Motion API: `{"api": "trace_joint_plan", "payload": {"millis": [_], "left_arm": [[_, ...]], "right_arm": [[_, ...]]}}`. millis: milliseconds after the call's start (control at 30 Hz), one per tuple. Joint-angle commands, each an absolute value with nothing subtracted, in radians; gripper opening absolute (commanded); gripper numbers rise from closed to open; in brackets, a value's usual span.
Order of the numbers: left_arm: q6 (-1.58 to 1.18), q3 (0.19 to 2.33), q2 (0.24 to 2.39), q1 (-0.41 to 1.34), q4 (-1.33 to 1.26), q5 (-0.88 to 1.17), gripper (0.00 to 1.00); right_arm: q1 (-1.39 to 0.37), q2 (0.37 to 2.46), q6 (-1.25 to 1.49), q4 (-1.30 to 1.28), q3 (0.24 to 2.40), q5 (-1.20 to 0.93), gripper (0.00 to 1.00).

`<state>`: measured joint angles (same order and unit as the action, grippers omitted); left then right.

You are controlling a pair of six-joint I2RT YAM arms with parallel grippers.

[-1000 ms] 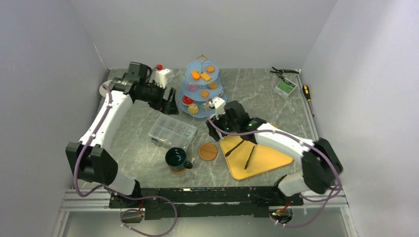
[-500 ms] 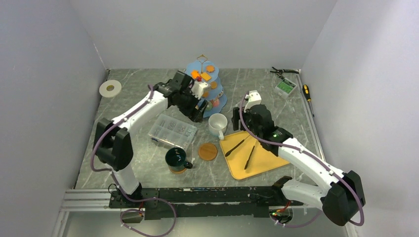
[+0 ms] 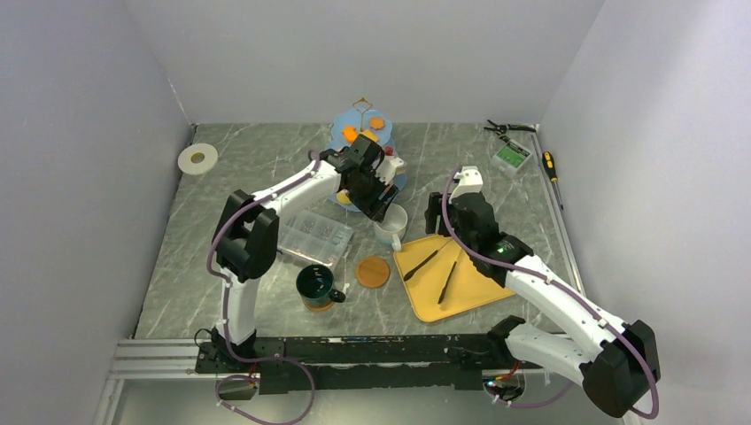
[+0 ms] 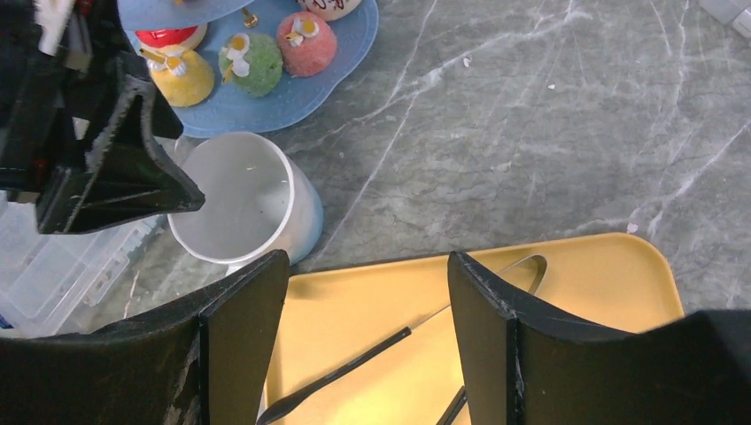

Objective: Serve the afternoon tea

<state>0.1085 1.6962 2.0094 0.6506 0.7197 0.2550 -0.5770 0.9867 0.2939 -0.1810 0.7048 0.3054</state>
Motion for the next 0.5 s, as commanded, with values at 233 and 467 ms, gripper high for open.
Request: {"api": "trace_joint_plan", "payload": {"millis": [233,467], "left_arm": [[0.080,1.725,2.064,0.665,0.663,0.309,0.35],[0.058,1.689,2.016,0.666,0.646,0.271,0.03]], "right_arm": [[-0.569,0.949,0.301,-0.188,0.685,0.269,0.68],[-0.569,0.966,0.265,-0.193,0.711,0.170,0.74]]}}
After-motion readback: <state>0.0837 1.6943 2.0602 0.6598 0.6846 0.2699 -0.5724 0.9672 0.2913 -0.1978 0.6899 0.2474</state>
